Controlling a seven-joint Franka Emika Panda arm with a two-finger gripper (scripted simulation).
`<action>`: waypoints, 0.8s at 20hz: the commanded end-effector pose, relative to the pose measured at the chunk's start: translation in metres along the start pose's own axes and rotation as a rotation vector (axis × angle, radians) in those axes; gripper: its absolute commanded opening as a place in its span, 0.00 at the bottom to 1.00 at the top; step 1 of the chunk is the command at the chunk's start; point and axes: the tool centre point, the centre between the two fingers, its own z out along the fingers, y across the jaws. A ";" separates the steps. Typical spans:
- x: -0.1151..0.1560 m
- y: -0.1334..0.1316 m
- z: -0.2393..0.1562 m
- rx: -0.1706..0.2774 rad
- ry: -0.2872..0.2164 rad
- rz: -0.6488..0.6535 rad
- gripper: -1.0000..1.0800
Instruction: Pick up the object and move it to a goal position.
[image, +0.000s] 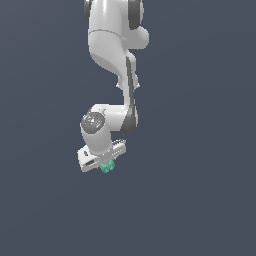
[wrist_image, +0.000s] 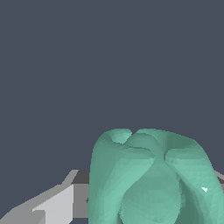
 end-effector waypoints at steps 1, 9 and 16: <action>0.000 0.000 0.000 0.000 0.000 0.000 0.00; 0.000 0.000 0.000 0.000 0.000 0.000 0.00; 0.003 0.010 -0.017 0.000 0.000 0.000 0.00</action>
